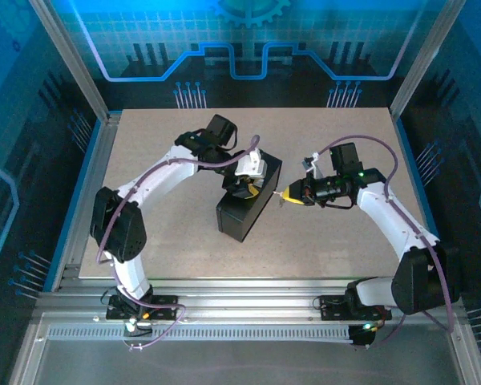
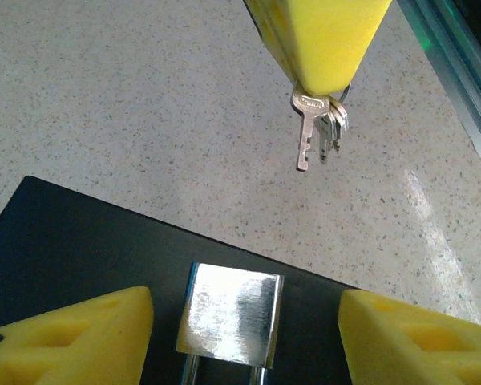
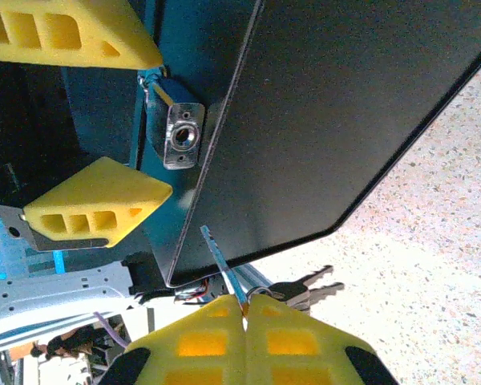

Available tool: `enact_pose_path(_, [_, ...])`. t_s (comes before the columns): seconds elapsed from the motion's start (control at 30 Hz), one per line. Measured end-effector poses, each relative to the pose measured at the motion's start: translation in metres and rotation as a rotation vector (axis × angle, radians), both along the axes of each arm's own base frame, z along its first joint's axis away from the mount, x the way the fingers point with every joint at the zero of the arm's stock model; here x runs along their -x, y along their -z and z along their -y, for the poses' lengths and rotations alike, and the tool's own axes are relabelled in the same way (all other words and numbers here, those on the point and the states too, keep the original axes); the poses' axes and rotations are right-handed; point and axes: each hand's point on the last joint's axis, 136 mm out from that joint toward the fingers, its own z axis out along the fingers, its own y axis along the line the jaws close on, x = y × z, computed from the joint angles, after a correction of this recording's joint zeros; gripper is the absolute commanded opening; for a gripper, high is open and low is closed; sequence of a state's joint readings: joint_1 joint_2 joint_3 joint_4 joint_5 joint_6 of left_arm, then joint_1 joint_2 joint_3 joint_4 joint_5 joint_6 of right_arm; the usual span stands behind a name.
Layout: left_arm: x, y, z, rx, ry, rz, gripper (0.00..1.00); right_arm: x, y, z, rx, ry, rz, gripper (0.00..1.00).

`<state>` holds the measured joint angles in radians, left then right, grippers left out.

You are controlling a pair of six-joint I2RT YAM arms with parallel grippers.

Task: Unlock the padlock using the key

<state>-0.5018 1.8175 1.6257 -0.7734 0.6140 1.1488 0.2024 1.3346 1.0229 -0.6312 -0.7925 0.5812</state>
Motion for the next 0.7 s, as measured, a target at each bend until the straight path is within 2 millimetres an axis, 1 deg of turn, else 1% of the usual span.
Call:
enact_pose_path(0.1, [-0.001,0.000,0.000,-0.011,0.018,0.004,0.61,-0.002,0.005,0.000,0.001,0.006,-0.022,0.00])
enact_pose_path(0.23, [-0.001,0.004,0.000,-0.027,0.041,0.000,0.52,-0.005,0.010,-0.001,0.003,0.011,-0.051,0.00])
enact_pose_path(0.3, [-0.002,0.007,0.000,-0.036,0.053,-0.008,0.49,-0.007,0.010,-0.002,0.002,0.016,-0.062,0.00])
enact_pose_path(0.4, [0.000,0.008,0.001,-0.037,0.066,-0.021,0.43,-0.009,0.008,-0.003,-0.004,0.025,-0.067,0.00])
enact_pose_path(0.57, [0.000,0.008,0.002,-0.029,0.084,-0.014,0.28,-0.012,0.004,-0.004,-0.018,0.034,-0.067,0.00])
enact_pose_path(0.7, [-0.001,0.007,0.003,-0.016,0.084,-0.015,0.23,-0.015,0.001,-0.006,-0.032,0.040,-0.065,0.00])
